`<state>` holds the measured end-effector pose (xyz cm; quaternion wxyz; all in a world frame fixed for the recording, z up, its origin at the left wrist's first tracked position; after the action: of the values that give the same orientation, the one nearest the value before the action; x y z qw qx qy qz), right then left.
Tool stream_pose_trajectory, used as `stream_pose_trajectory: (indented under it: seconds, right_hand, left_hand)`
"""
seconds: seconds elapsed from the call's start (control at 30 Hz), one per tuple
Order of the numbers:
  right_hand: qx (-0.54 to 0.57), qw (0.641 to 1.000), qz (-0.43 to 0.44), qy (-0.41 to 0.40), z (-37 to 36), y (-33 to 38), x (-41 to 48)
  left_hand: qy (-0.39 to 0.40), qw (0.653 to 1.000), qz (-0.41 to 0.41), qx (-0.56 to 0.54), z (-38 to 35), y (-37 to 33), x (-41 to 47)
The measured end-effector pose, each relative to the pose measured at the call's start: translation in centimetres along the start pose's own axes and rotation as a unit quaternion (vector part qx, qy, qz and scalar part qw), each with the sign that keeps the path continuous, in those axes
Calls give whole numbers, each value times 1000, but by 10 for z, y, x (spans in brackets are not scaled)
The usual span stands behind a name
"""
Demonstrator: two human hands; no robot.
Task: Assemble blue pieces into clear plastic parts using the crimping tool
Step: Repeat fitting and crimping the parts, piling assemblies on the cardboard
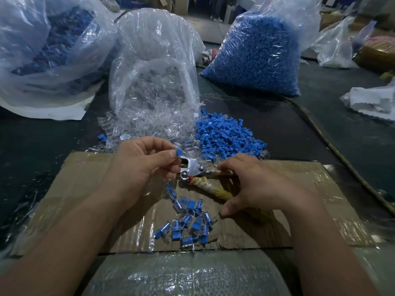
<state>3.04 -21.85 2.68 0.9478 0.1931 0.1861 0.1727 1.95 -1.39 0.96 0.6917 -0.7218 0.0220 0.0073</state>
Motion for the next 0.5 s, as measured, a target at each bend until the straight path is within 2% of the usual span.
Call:
stream_pose_trajectory:
  seconds: [0.17,0.33,0.5]
  right_hand:
    - [-17,999,-10,-35,2,3,3]
    - [-90,991,-8,-102,-5,11,10]
    - [-75,989,4,-126,-5,9,11]
  left_hand:
    - [-5,1000,4,-6,-1,1,0]
    - [-13,1000,4,-12,-2,1,1]
    - [-23,1000,-9,-5,-1,2,2]
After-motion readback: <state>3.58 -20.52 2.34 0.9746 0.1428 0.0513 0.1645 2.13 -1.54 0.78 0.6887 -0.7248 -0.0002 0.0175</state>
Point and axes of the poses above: each hand's wrist, its own x-axis towards the middle knuckle, its own z-axis out of the back of the hand, y = z × x, the point moved 3 cm from there along x, towards the middle knuckle, and after that the axes turned 8 degrees about x, right-handed, at the moved point
